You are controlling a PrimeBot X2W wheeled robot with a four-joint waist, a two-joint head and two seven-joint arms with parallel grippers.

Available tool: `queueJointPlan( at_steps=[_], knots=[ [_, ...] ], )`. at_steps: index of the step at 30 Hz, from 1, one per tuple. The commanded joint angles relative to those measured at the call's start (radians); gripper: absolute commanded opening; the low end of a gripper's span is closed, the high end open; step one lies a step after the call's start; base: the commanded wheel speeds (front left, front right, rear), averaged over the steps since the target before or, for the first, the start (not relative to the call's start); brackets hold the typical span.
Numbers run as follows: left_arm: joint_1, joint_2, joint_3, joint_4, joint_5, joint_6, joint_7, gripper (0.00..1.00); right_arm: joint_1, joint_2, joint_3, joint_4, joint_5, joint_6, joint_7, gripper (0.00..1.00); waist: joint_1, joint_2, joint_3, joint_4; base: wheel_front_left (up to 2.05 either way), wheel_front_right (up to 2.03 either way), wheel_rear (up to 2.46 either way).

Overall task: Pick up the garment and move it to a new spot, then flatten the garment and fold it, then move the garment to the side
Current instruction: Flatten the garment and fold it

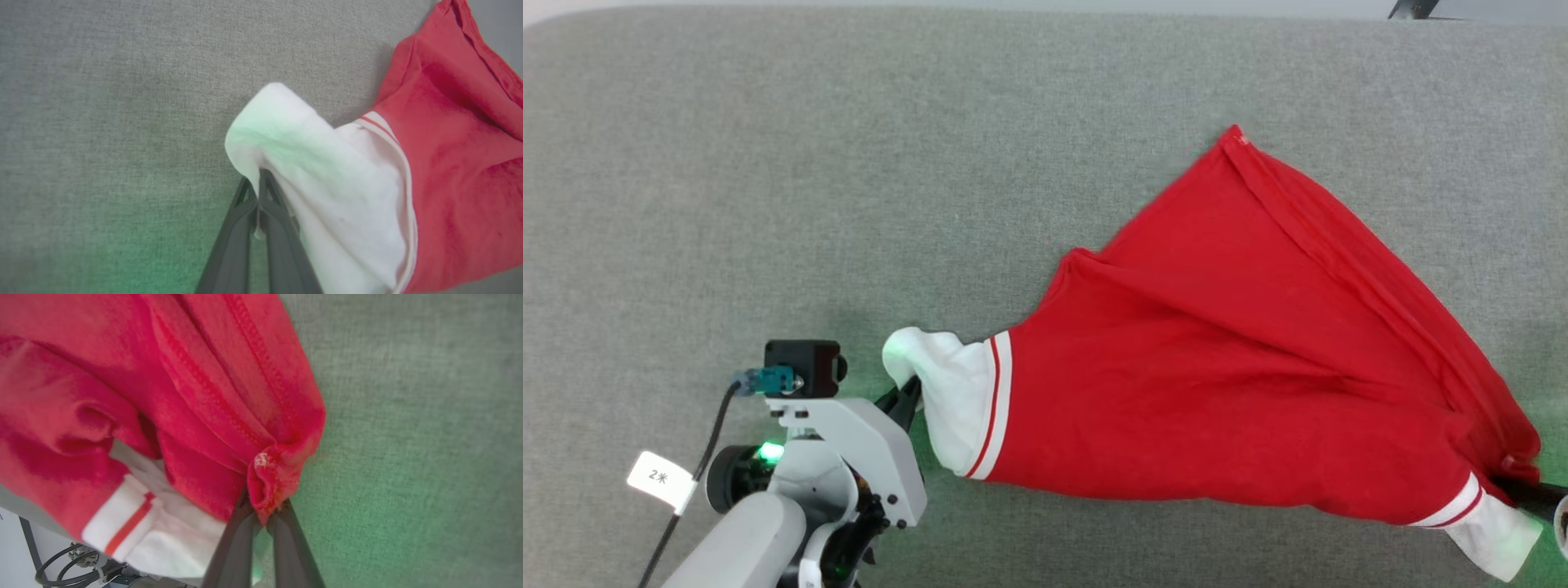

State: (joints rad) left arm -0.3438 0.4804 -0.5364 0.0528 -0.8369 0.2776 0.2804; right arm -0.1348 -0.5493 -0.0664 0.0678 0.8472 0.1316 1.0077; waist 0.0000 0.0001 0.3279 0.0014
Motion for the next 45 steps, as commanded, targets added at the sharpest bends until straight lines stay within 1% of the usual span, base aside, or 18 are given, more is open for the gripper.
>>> queueJointPlan(
  at_steps=[1,4,6,7,8,9,12,14,18,23,27,31,33,35,36,37,40,45],
  knots=[
    [0.004,0.003,0.001,-0.006,-0.005,0.007,0.002,0.0,0.034,0.034,-0.013,-0.005,-0.03,-0.002,0.016,0.0,0.0,-0.0001,0.007,-0.002,0.0,0.0,0.0],
    [-0.005,0.002,-0.004,-0.013,-0.001,0.01,0.005,0.0,0.043,0.076,-0.025,-0.002,-0.088,-0.002,0.022,0.0,0.0,-0.0001,0.015,-0.001,0.0,0.0,0.0],
    [-0.01,0.001,-0.005,-0.01,-0.001,0.008,0.007,0.0,0.021,0.098,-0.028,0.035,-0.125,-0.002,0.018,0.0,0.0,-0.0001,0.018,-0.003,0.0,0.0,0.0],
    [-0.013,0.0,-0.006,-0.009,-0.001,0.007,0.007,0.0,0.007,0.103,-0.023,0.055,-0.152,-0.002,0.013,0.09,0.0,-0.0001,0.019,-0.004,0.0,0.0,0.0],
    [-0.015,-0.002,-0.007,-0.006,-0.001,0.006,0.007,0.0,-0.01,0.105,-0.02,0.074,-0.173,-0.003,-0.007,0.49,0.0,-0.0001,0.019,-0.004,0.0,0.0,0.0],
    [-0.016,-0.004,-0.009,-0.004,-0.001,0.004,0.008,0.0,-0.028,0.111,-0.026,0.098,-0.189,-0.005,-0.025,1.0,0.0,-0.0001,0.018,-0.003,0.0,0.0,0.0],
    [-0.013,-0.008,-0.015,0.002,-0.001,0.004,0.009,0.0,-0.067,0.109,-0.017,0.132,-0.218,-0.006,-0.027,1.0,0.0,-0.0001,0.008,-0.002,0.0,0.0,0.0],
    [-0.005,-0.006,-0.015,0.003,-0.002,0.004,0.006,0.0,-0.078,0.098,-0.012,0.112,-0.209,-0.005,-0.017,1.0,0.0,-0.0001,-0.004,-0.005,0.0,0.0,0.0],
    [0.013,-0.002,-0.014,0.004,-0.009,0.011,-0.001,0.0,-0.055,0.072,-0.041,-0.004,-0.2,-0.002,0.006,1.0,0.0,-0.0001,-0.031,-0.009,0.0,0.0,0.0],
    [0.036,-0.002,-0.012,-0.003,-0.012,0.004,-0.017,0.0,0.006,0.086,-0.109,-0.198,-0.184,-0.001,-0.008,1.0,0.0,-0.0001,-0.058,-0.011,0.0,0.0,0.0],
    [0.038,-0.011,-0.017,-0.009,-0.015,-0.001,-0.025,0.0,0.021,0.09,-0.121,-0.357,-0.178,-0.001,-0.116,1.0,0.0,-0.0001,-0.069,0.001,0.0,0.0,0.0],
    [0.023,-0.022,-0.026,-0.007,-0.01,-0.008,-0.028,0.0,-0.034,0.034,-0.051,-0.44,-0.23,-0.001,-0.363,1.0,0.0,-0.0001,-0.065,0.026,0.0,0.0,0.0],
    [0.014,-0.032,-0.035,0.0,-0.007,-0.016,-0.028,0.0,-0.064,-0.002,0.007,-0.409,-0.258,-0.001,-0.489,1.0,0.0,-0.0001,-0.062,0.044,0.0,0.0,0.0],
    [0.001,-0.042,-0.042,0.011,-0.006,-0.024,-0.031,0.0,-0.121,-0.03,0.071,-0.36,-0.262,-0.001,-0.578,1.0,0.0,-0.0001,-0.057,0.064,0.0,0.0,0.0],
    [0.001,-0.042,-0.042,0.011,-0.006,-0.024,-0.031,0.0,-0.121,-0.03,0.071,-0.36,-0.262,-0.001,-0.578,1.0,0.0,-0.0001,-0.057,0.064,0.0,0.0,0.0],
    [-0.007,-0.049,-0.047,0.017,-0.005,-0.028,-0.031,0.0,-0.151,-0.041,0.097,-0.321,-0.262,-0.001,-0.599,1.0,0.0,-0.0001,-0.054,0.075,0.0,0.0,0.0],
    [-0.028,-0.07,-0.063,0.034,0.003,-0.043,-0.033,0.0,-0.261,-0.08,0.211,-0.204,-0.24,-0.001,-0.604,1.0,0.0,-0.0001,-0.044,0.111,0.0,0.0,0.0],
    [-0.066,-0.111,-0.091,0.067,0.008,-0.067,-0.039,0.0,-0.473,-0.109,0.345,0.008,-0.173,-0.001,-0.514,1.0,0.0,-0.0001,-0.018,0.177,0.0,0.0,0.0]
  ],
)
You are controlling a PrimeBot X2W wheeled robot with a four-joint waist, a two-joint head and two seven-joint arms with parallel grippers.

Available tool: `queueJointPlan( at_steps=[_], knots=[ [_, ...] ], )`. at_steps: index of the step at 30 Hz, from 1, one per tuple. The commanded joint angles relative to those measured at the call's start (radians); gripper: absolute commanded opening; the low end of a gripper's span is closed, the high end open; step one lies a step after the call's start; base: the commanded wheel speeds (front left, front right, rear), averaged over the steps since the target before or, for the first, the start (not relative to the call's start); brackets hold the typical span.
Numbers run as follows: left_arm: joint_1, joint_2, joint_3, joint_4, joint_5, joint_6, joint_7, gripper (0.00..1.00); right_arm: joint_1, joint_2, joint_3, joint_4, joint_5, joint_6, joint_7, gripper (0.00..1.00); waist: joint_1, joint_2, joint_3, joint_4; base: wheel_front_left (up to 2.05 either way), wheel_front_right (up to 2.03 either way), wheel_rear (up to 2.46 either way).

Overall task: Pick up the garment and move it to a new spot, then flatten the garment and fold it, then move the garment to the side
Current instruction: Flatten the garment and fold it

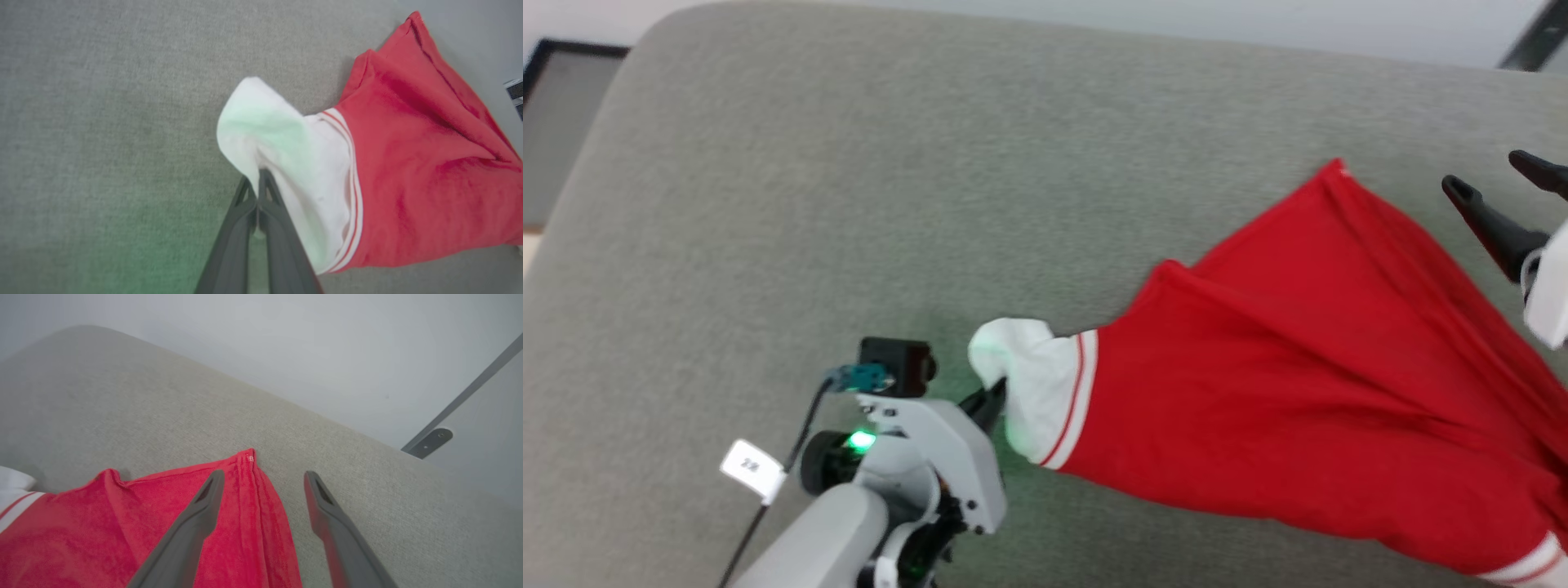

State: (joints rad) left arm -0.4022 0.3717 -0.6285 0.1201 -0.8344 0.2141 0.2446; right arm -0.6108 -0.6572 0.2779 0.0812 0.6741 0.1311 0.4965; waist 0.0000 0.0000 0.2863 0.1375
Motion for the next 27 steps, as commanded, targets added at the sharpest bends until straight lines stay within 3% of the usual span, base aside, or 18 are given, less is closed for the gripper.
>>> queueJointPlan(
  at_steps=[1,9,14,23,25,27],
  knots=[
    [-0.015,-0.012,-0.005,0.006,0.007,-0.01,-0.005,0.0,-0.037,-0.005,0.025,0.033,0.019,-0.001,0.027,1.0,0.0,0.0,0.031,0.056,0.0,0.0,0.0],
    [-0.069,-0.077,-0.035,0.072,0.01,-0.054,-0.031,0.0,-0.297,0.015,0.152,0.333,0.09,-0.001,0.3,1.0,0.0,0.0,0.083,0.143,0.0,0.0,0.0],
    [-0.104,-0.115,-0.049,0.112,0.011,-0.077,-0.049,0.0,-0.396,0.065,0.153,0.507,0.091,-0.001,0.436,1.0,0.0,0.0,0.115,0.185,0.0,0.0,0.0],
    [-0.129,-0.15,-0.055,0.183,0.0,-0.097,-0.073,0.0,-0.481,0.163,0.109,0.82,-0.05,-0.001,0.66,1.0,0.0,0.0,0.129,0.21,0.0,0.0,0.0],
    [-0.131,-0.152,-0.053,0.195,-0.002,-0.101,-0.075,0.0,-0.492,0.185,0.089,0.848,-0.073,-0.001,0.66,0.0,0.0,0.0,0.127,0.209,0.0,0.0,0.0],
    [-0.131,-0.15,-0.049,0.208,-0.007,-0.104,-0.08,0.0,-0.5,0.206,0.072,0.858,-0.086,-0.001,0.642,0.0,0.0,0.0,0.121,0.202,0.0,0.0,0.0]
  ],
)
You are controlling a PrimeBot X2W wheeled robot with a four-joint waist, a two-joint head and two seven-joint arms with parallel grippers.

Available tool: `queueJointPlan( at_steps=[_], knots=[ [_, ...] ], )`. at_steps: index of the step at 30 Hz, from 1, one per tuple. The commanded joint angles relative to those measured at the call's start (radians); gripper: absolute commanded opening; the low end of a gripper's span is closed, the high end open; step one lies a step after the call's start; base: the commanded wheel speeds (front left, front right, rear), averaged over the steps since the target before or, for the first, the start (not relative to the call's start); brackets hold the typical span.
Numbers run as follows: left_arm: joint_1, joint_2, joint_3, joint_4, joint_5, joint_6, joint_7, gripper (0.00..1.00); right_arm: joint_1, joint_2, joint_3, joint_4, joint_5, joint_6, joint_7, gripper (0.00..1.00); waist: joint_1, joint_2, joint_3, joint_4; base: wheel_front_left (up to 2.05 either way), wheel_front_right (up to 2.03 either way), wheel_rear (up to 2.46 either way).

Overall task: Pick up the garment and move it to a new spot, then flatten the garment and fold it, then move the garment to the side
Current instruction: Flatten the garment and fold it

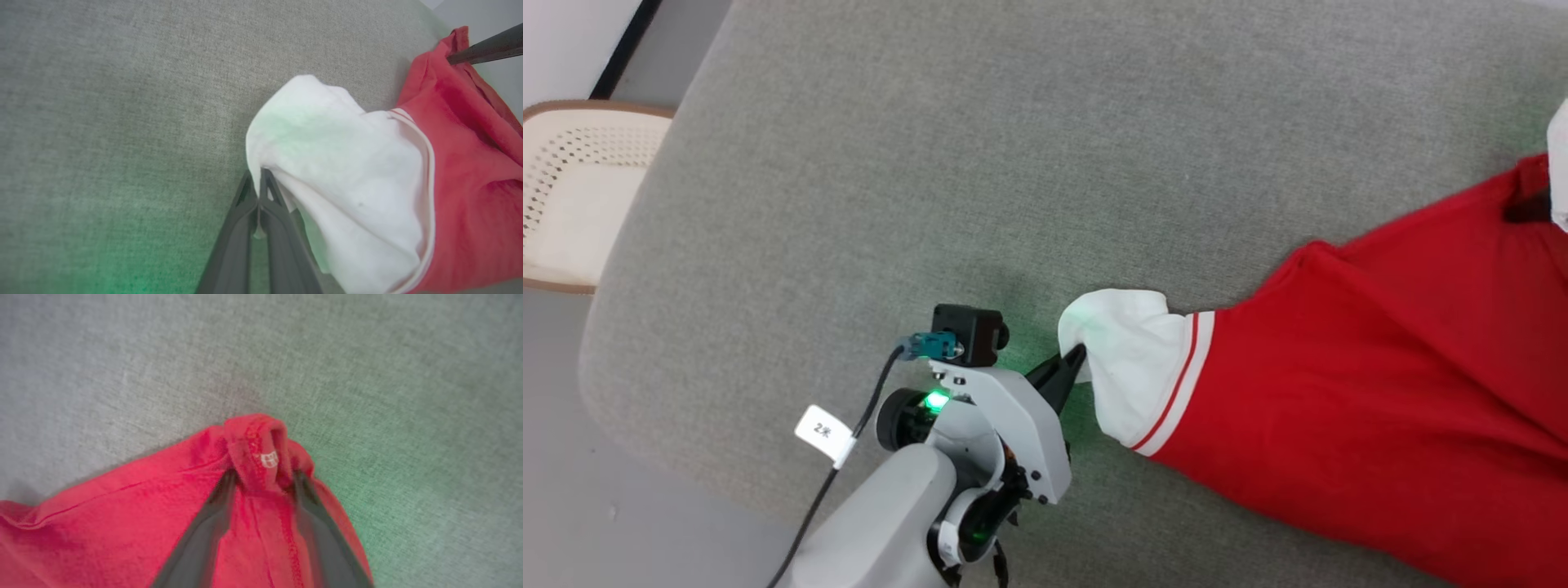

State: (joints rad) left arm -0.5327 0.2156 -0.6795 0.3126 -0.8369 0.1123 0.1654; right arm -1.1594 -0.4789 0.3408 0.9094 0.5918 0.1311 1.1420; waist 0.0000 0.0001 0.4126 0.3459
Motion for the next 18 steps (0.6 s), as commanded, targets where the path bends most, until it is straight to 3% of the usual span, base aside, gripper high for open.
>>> queueJointPlan(
  at_steps=[1,9,18],
  knots=[
    [0.0,0.009,0.004,0.02,-0.01,-0.001,-0.002,0.0,0.046,0.04,0.001,0.027,-0.004,-0.001,-0.016,0.0,0.0,-0.0001,-0.01,-0.012,0.0,0.0,0.0],
    [-0.101,0.07,0.042,0.044,-0.016,-0.004,0.061,0.0,0.016,0.079,-0.028,-0.071,0.028,-0.001,-0.167,0.0,0.0,-0.0001,-0.076,-0.096,0.0,0.0,0.0],
    [-0.414,0.193,0.072,0.127,0.032,-0.02,0.238,0.0,-0.027,0.098,0.054,-0.159,0.04,-0.001,-0.403,0.0,0.0,-0.0001,-0.207,-0.24,0.0,0.0,0.0]
  ],
)
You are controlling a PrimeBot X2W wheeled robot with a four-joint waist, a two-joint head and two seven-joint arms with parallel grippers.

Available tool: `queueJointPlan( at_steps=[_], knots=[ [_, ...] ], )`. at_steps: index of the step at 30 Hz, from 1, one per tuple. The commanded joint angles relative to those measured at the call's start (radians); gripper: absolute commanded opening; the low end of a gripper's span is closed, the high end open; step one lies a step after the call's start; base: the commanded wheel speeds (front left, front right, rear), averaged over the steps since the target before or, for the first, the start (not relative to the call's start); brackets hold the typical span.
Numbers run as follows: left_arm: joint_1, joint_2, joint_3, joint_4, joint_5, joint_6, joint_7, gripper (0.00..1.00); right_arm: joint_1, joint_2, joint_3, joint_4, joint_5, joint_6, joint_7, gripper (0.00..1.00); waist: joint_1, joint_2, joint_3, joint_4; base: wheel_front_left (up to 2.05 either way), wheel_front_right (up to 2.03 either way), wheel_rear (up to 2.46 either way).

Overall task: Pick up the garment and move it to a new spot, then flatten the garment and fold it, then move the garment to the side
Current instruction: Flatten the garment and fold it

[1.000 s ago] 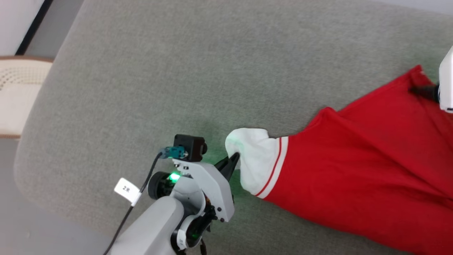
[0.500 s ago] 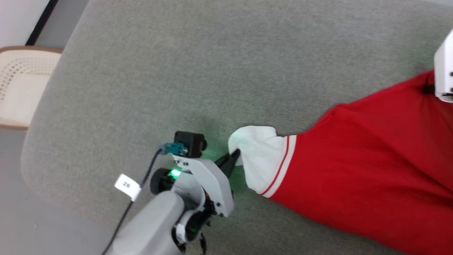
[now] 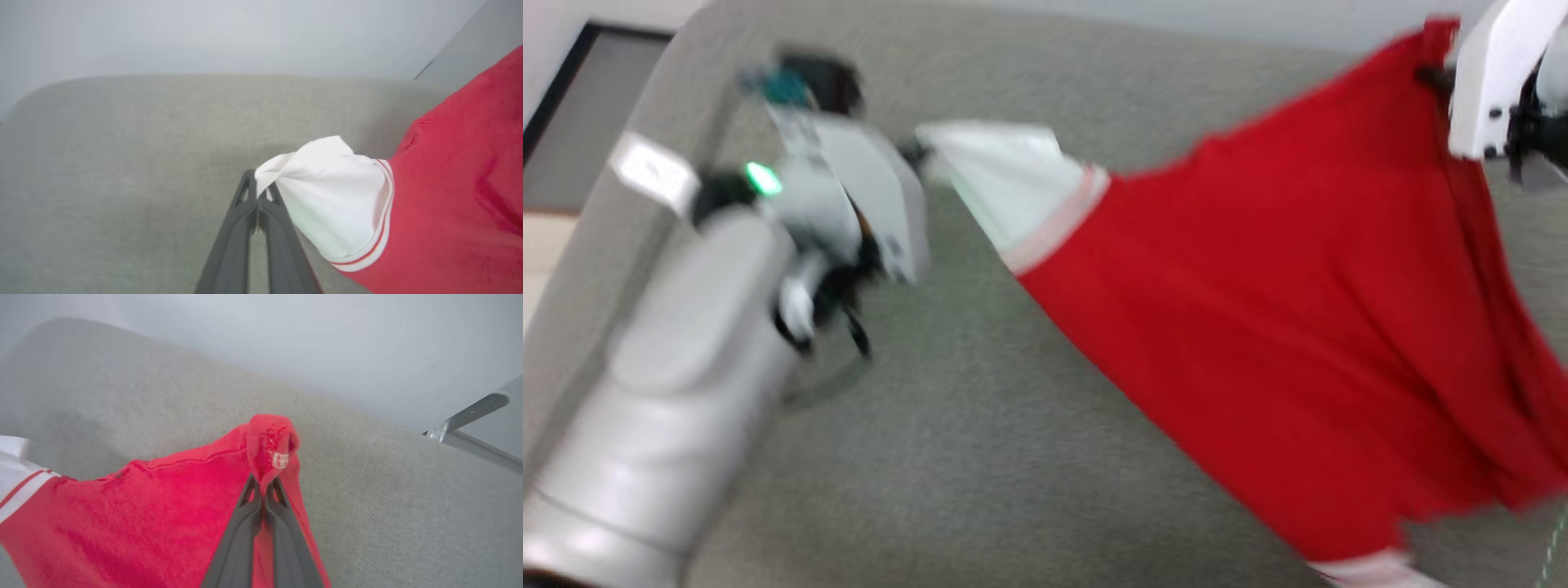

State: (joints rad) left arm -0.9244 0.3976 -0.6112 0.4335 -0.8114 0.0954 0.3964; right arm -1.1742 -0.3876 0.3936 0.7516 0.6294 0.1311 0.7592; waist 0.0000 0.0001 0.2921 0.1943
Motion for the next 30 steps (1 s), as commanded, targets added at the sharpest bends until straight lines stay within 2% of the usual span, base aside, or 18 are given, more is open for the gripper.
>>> queueJointPlan(
  at_steps=[1,5,8,15,21,30],
  knots=[
    [-0.064,0.017,0.008,0.025,0.01,-0.005,0.024,0.0,-0.025,0.013,0.002,0.0,-0.008,-0.001,-0.063,0.0,0.0,-0.0001,-0.099,-0.105,0.0,0.0,0.0],
    [-0.212,0.042,0.004,0.106,0.044,-0.014,0.079,0.0,-0.068,0.044,0.007,0.027,-0.044,-0.001,-0.216,0.0,0.0,-0.0001,-0.142,-0.168,0.0,0.0,0.0],
    [-0.323,0.068,-0.004,0.174,0.089,-0.025,0.082,0.0,-0.114,0.067,-0.003,0.058,-0.078,-0.001,-0.343,0.0,0.0,-0.0001,-0.164,-0.214,0.0,0.0,0.0],
    [-0.537,0.098,-0.023,0.335,0.186,-0.057,-0.002,0.0,-0.193,0.096,-0.02,0.134,-0.147,-0.001,-0.587,0.0,0.0,-0.0001,-0.197,-0.287,0.0,0.0,0.0],
    [-0.663,0.095,-0.023,0.453,0.23,-0.059,-0.107,0.0,-0.239,0.088,-0.029,0.194,-0.158,-0.001,-0.67,0.0,0.0,-0.0001,-0.197,-0.317,0.0,0.0,0.0],
    [-0.777,0.087,-0.026,0.574,0.245,-0.071,-0.158,0.0,-0.278,0.092,-0.05,0.261,-0.133,-0.002,-0.7,0.0,0.0,-0.0001,-0.139,-0.332,0.0,0.0,0.0]
  ],
)
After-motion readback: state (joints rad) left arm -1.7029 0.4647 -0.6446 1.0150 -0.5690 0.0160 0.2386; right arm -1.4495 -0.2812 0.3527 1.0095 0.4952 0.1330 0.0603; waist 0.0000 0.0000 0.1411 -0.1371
